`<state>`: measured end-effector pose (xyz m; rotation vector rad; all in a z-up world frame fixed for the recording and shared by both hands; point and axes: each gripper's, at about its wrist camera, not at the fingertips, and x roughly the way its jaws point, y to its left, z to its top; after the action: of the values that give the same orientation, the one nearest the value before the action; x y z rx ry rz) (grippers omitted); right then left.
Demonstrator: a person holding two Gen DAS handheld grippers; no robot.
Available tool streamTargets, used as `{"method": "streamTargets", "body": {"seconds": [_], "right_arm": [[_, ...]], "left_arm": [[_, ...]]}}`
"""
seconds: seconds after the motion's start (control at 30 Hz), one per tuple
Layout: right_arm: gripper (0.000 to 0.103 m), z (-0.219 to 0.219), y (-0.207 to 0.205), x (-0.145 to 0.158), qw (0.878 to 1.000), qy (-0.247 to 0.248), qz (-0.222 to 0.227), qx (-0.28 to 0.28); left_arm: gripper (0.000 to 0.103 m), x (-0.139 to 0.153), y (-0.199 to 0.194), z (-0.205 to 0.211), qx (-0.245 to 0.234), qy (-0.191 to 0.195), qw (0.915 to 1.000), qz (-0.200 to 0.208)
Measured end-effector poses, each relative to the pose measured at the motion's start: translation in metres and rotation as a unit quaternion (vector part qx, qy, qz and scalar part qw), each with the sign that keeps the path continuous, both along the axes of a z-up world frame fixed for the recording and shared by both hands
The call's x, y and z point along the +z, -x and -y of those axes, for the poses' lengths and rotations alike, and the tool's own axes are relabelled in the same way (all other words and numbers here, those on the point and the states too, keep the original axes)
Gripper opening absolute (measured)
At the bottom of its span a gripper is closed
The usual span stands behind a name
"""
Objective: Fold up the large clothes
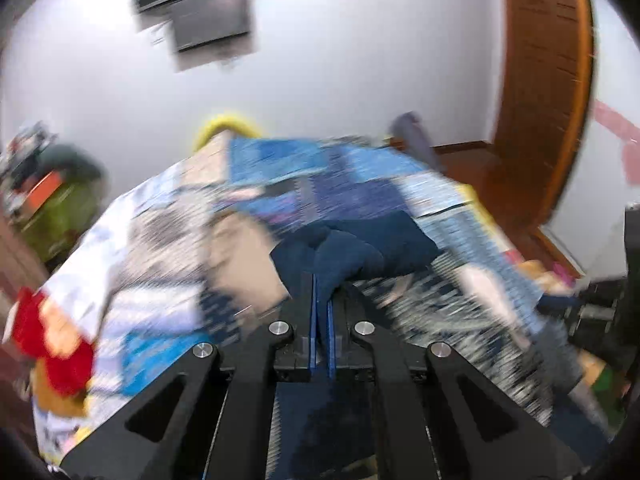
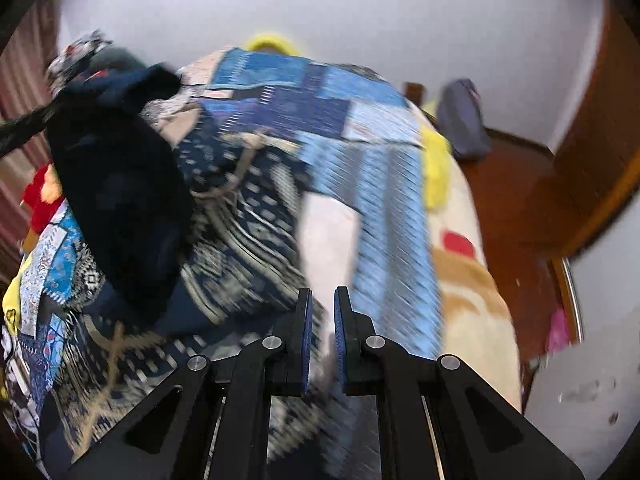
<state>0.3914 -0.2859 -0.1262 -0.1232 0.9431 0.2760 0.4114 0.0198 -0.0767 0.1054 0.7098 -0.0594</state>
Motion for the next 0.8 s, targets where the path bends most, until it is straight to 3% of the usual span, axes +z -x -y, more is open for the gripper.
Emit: {"method": "streamTargets", "body": {"seconds": [0.17,0.3,0.37,0.43,0.5,0.63,0.8], "right_arm": [[0.007,-0.062,-0.030,-0.023,0.998,0.043,-0.024,0.046],[0.007,-0.091,-0.046,-0.078,0.985,0.164,-0.046,0.030],[0.007,-0.089,-0.045,-0.091,0.982,0.181,-0.038,0.030],[0.007,-0.088,-0.038,-0.091,0.980,0.194,-0.021,0.027],[0.007,-0.085,-0.033,-0.090,0.978,0.206,-0.018,0.022],[0.007,-0.084,-0.021,-0.095,0.969,0.245,-0.011,0.031],[0.007,-0.077,-0.013,-0.093,0.970,0.244,-0.012,0.020]], "left_arm": [[0.004,-0.062,0.031,-0.084,0.068,0.000,0.9957,-0.063],[0.005,-0.130,0.057,-0.117,0.088,0.044,0.9861,-0.134],[0.006,-0.162,0.072,-0.120,0.089,0.069,0.9793,-0.168],[0.012,-0.190,0.081,-0.120,0.091,0.079,0.9733,-0.196],[0.024,-0.210,0.090,-0.123,0.094,0.090,0.9681,-0.214],[0.028,-0.208,0.103,-0.127,0.092,0.116,0.9671,-0.207],[0.049,-0.183,0.109,-0.117,0.077,0.088,0.9726,-0.201]]}}
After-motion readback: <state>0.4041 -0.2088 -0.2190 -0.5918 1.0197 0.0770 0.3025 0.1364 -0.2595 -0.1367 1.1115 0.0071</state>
